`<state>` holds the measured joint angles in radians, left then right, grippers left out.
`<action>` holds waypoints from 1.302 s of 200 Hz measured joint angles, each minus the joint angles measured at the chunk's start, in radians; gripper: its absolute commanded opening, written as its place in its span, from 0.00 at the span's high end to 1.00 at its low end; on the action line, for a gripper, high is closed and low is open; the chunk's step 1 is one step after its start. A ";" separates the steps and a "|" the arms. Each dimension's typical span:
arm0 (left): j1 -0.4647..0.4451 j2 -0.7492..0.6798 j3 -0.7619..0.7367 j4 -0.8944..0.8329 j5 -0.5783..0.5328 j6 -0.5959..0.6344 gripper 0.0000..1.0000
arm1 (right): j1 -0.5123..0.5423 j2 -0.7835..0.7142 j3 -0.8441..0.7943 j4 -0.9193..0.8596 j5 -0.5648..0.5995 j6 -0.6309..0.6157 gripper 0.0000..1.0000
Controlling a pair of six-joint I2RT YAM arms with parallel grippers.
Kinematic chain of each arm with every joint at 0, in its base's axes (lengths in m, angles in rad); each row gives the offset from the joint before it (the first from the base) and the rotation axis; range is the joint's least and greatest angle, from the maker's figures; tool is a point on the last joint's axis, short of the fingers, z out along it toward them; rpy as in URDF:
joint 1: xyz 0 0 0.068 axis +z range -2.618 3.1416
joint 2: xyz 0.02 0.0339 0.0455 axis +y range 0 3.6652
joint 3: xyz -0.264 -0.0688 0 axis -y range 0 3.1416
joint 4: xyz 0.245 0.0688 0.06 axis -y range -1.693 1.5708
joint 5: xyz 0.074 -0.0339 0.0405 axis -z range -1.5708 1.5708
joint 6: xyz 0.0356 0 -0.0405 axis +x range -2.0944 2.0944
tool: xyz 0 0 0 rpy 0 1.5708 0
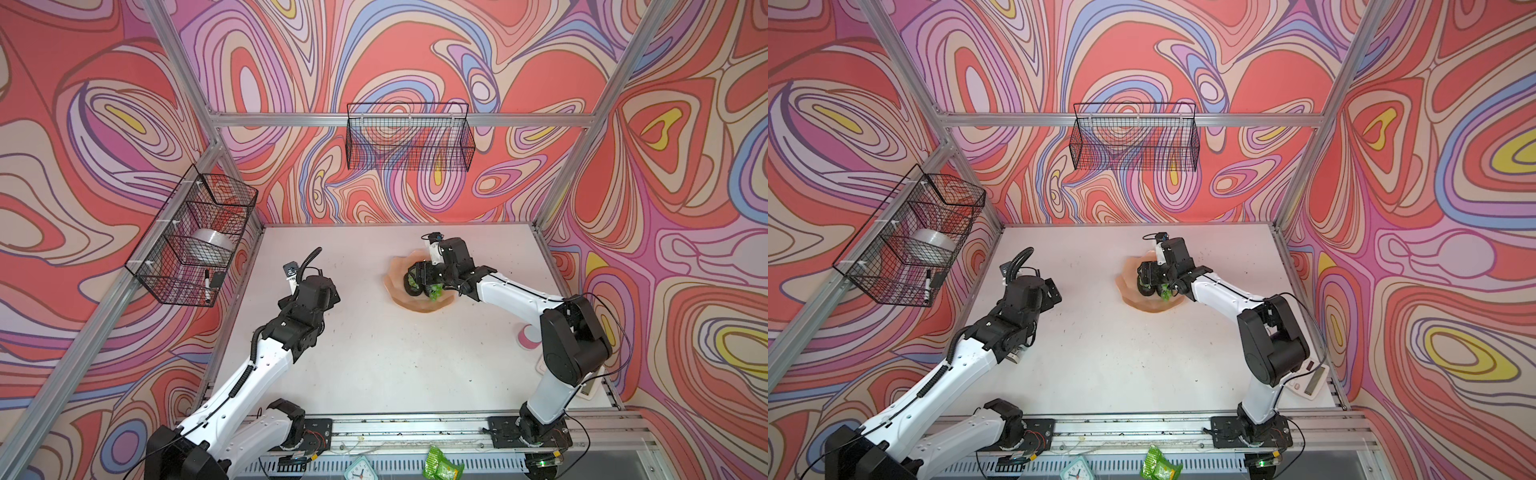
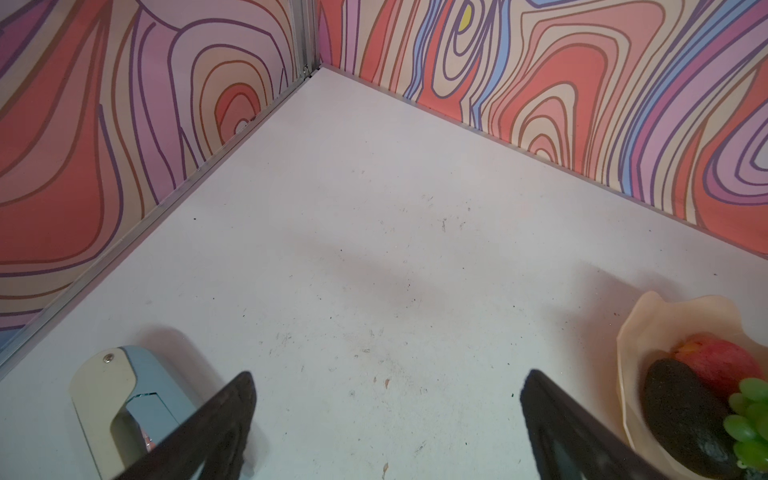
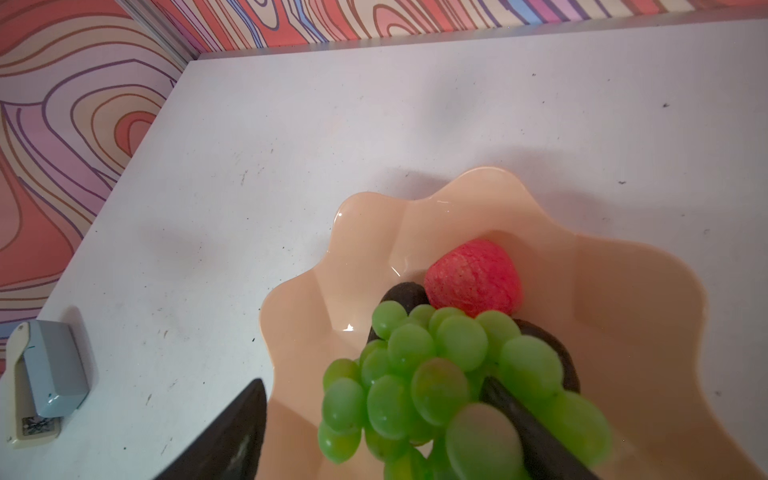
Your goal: Place and organize the fake fruits in the fruit bowl
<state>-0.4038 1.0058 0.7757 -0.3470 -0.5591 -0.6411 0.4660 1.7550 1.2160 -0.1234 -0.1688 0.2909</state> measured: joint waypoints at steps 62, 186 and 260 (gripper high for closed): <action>0.005 -0.005 -0.015 0.019 0.002 0.009 0.00 | -0.007 -0.001 0.063 -0.098 -0.154 -0.060 0.02; 0.006 -0.001 -0.142 0.423 0.570 0.245 0.04 | -0.009 -0.099 0.063 -0.143 -0.380 -0.079 0.02; -0.064 0.203 -0.217 0.801 0.925 0.386 0.03 | -0.032 -0.130 0.060 -0.074 -0.521 -0.008 0.02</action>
<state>-0.4679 1.2091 0.5591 0.4545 0.3660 -0.2550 0.4339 1.6253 1.2762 -0.1970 -0.6899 0.2829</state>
